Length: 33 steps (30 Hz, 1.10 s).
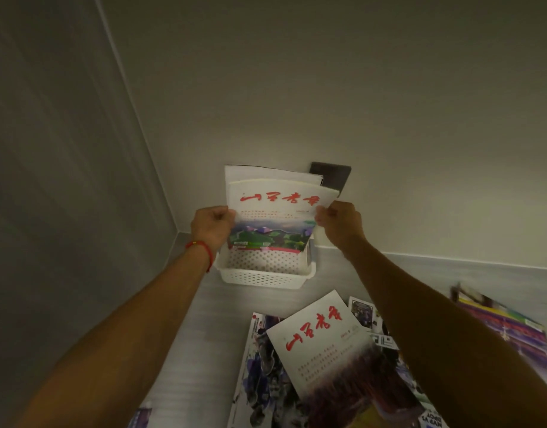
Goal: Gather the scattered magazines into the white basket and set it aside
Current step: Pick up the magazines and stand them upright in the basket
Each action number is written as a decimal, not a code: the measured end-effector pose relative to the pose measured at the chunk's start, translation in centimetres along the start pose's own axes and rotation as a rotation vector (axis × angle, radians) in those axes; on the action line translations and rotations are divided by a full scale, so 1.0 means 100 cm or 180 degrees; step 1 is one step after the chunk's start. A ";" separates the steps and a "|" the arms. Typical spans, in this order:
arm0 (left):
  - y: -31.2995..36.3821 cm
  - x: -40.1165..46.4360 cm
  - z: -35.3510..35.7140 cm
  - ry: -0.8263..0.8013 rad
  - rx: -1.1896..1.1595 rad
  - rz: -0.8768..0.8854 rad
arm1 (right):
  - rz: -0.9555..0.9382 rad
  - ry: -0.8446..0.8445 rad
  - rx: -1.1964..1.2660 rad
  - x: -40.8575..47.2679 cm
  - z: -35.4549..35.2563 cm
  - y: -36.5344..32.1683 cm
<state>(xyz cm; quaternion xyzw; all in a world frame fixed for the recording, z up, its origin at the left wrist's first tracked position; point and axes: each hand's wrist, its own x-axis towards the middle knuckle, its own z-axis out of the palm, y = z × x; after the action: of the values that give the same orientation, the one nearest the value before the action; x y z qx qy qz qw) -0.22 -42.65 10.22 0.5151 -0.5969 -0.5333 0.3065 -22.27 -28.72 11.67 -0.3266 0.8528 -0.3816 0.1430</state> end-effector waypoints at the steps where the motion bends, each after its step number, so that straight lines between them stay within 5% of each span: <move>1: -0.004 0.000 0.001 -0.0004 -0.0006 -0.0069 | 0.0069 -0.0060 -0.0030 0.000 0.005 0.000; 15: -0.010 -0.003 0.005 -0.0592 0.0089 -0.0100 | 0.0438 -0.1109 0.1623 -0.017 0.012 0.002; 20: -0.011 -0.034 0.020 -0.0247 0.0263 0.0171 | 0.0861 -0.1072 0.1677 -0.053 -0.011 0.060; 29: -0.065 -0.185 0.125 -0.1687 0.0966 0.0917 | 0.0949 0.0085 -0.0698 -0.163 -0.103 0.241; 33: -0.079 -0.242 0.193 -0.2460 0.1487 0.1615 | 0.1891 0.0261 -0.1056 -0.193 -0.153 0.300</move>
<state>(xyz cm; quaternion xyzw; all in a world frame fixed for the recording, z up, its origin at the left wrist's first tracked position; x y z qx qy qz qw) -8.83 -12.90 2.41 0.1742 -0.8758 -0.4461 0.0602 -28.85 7.53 -0.52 -0.0672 0.9662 -0.1922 0.1584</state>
